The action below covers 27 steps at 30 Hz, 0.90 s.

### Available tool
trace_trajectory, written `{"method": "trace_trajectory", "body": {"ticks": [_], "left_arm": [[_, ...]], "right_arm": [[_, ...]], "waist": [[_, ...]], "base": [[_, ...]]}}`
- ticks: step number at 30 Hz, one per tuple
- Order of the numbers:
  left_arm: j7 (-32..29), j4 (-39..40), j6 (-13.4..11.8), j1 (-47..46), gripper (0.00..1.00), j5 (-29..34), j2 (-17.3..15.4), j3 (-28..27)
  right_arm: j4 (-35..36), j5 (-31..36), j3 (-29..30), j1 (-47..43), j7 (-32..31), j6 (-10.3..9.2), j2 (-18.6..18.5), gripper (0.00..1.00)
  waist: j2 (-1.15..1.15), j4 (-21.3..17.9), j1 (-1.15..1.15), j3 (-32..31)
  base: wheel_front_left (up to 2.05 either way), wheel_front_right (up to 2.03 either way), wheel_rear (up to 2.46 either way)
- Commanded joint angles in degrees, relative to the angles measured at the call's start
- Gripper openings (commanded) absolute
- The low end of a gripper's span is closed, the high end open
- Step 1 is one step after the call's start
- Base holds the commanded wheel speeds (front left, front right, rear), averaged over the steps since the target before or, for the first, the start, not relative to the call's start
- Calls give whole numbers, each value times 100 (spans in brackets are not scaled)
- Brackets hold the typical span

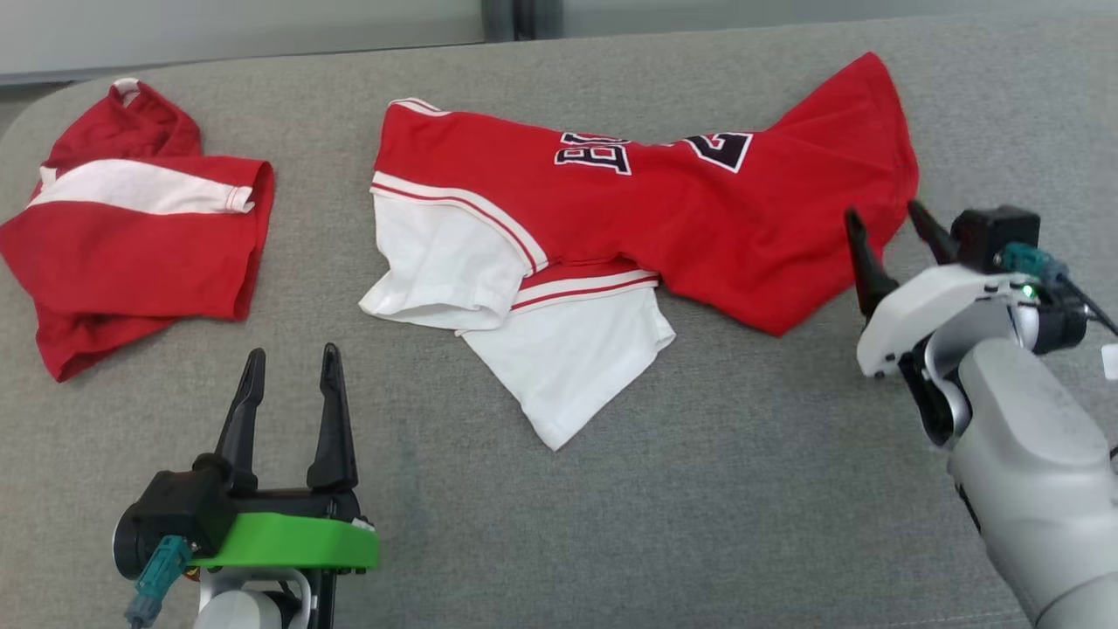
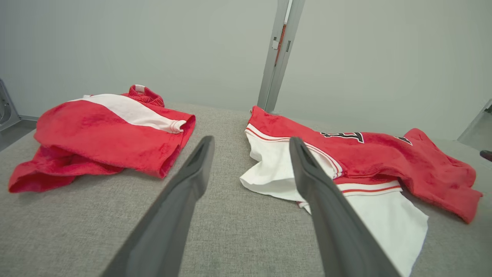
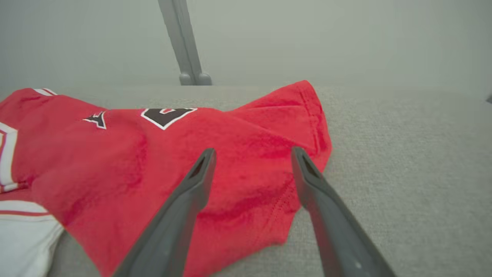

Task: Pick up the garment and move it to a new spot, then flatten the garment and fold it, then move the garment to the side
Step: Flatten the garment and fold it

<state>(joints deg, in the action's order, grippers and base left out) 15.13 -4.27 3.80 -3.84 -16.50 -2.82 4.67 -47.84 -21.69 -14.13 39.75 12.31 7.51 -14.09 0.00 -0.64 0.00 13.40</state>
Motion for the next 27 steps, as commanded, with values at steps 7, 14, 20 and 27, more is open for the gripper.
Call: {"method": "trace_trajectory", "body": {"ticks": [7,14,20,27], "left_arm": [[3,-16,30,-15,100,39,-15,34],[3,-35,-14,-57,100,-9,-14,64],[3,-55,-28,8,100,-25,-14,53],[3,-66,-32,159,100,12,-14,53]], "right_arm": [[38,-235,3,-571,-431,-5,150,100],[-371,-402,204,-480,-695,-3,414,100],[-632,-451,184,-367,-680,1,572,40],[-419,-394,53,-487,-339,-4,325,0]], "waist": [[0,17,0,6],[0,328,0,95],[0,407,0,63],[0,282,0,-127]], "base": [[0,0,0],[0,0,0],[0,0,0],[0,0,0]]}}
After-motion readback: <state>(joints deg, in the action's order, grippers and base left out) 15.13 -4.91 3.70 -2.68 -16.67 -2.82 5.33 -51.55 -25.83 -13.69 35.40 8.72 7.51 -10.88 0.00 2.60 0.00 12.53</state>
